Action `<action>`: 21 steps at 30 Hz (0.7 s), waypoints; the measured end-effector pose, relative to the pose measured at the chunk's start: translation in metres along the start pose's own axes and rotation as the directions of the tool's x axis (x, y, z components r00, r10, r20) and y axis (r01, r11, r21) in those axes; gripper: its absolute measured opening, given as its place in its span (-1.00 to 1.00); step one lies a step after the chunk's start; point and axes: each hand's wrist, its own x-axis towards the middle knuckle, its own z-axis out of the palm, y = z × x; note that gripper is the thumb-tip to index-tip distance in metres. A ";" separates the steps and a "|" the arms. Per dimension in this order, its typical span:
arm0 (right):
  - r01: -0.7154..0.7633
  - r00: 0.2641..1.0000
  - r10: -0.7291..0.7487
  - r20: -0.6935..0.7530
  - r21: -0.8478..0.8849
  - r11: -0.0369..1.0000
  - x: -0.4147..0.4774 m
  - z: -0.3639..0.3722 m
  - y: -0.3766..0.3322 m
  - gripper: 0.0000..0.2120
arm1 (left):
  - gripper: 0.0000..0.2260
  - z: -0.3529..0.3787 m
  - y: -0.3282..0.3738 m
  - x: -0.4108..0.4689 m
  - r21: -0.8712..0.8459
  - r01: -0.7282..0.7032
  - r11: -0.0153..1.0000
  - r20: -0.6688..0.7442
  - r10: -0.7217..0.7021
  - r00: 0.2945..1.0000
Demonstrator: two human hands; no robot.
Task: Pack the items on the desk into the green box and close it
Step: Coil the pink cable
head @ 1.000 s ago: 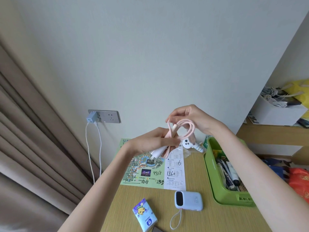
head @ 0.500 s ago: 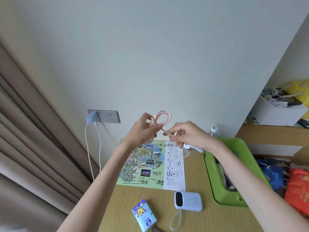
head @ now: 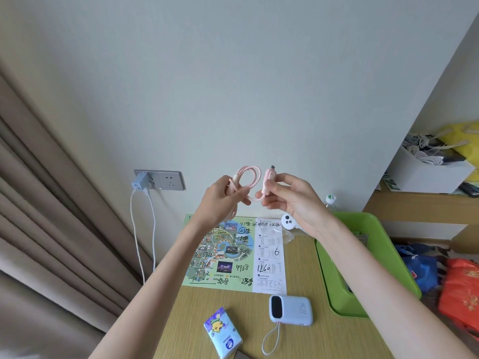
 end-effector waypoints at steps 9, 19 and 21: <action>-0.258 0.965 0.261 -0.001 -0.160 0.953 0.007 -0.002 -0.014 -0.58 | -0.75 0.004 0.008 -0.008 0.221 -0.144 0.964 -0.035 0.156 0.987; -0.321 0.941 0.285 -0.179 -0.223 0.920 0.011 -0.004 -0.017 -0.71 | -0.72 0.010 0.009 -0.006 0.569 -0.286 0.771 -0.040 0.374 0.927; -0.315 0.943 0.274 -0.187 -0.248 0.916 0.010 -0.002 -0.016 -0.73 | -0.71 0.011 0.009 -0.006 0.622 -0.307 0.721 -0.015 0.402 0.915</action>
